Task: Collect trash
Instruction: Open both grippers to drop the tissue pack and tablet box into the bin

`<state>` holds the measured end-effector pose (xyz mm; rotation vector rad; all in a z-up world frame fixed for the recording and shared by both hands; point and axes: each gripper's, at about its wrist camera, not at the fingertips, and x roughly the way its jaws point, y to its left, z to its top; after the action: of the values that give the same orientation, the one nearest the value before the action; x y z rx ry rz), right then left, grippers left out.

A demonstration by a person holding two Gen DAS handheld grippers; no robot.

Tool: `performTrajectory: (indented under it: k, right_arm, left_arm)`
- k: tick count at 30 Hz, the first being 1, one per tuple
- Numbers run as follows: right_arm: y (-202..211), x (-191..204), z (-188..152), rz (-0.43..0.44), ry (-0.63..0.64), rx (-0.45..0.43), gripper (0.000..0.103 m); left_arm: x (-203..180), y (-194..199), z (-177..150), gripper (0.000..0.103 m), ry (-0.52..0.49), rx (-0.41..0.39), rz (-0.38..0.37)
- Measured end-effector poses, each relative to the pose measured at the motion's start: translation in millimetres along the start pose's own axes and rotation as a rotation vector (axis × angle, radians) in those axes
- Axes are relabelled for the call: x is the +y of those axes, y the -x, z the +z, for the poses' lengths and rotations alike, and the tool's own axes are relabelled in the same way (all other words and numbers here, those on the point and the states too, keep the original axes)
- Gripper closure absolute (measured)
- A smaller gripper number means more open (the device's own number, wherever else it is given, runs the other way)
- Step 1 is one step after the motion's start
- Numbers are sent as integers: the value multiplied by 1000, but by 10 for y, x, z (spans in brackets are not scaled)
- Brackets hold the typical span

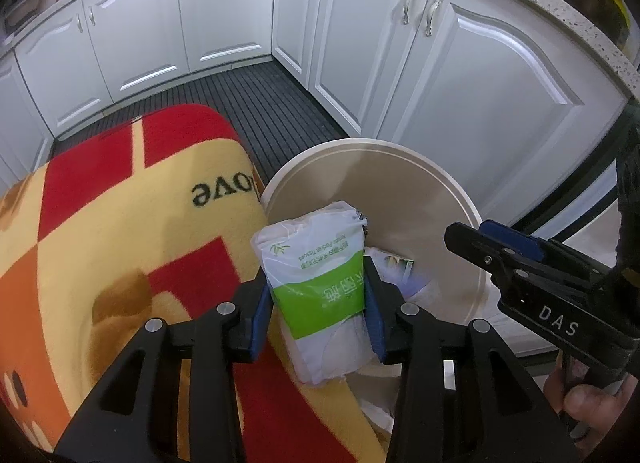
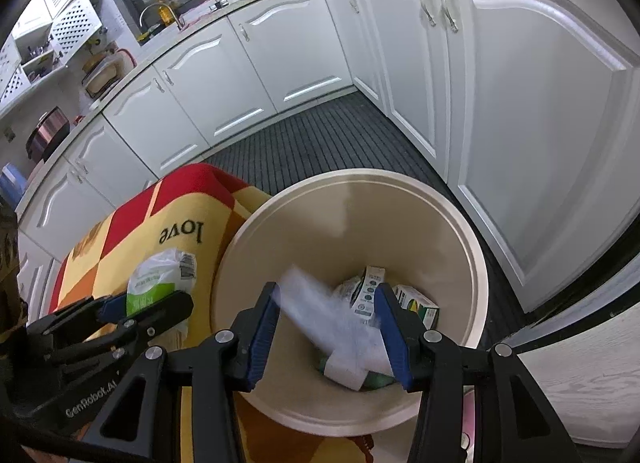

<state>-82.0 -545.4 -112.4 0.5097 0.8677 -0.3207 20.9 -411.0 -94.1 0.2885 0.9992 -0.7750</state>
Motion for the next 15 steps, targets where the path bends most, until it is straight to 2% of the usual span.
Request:
performTrajectory:
  k: [4,8,15]
  right_arm:
    - [7,-15,-17,-7,-7,8,53]
    - [73,-29,-86,-12,-7,7,50]
    - [177,-63,-246,-17,-24,11,47]
  left_arm:
    - [19,-7,-4,52,12,5,-16]
    - [71,2,2,34,55,-2,-63]
    - [102,110,-28,32,60,-23,-48]
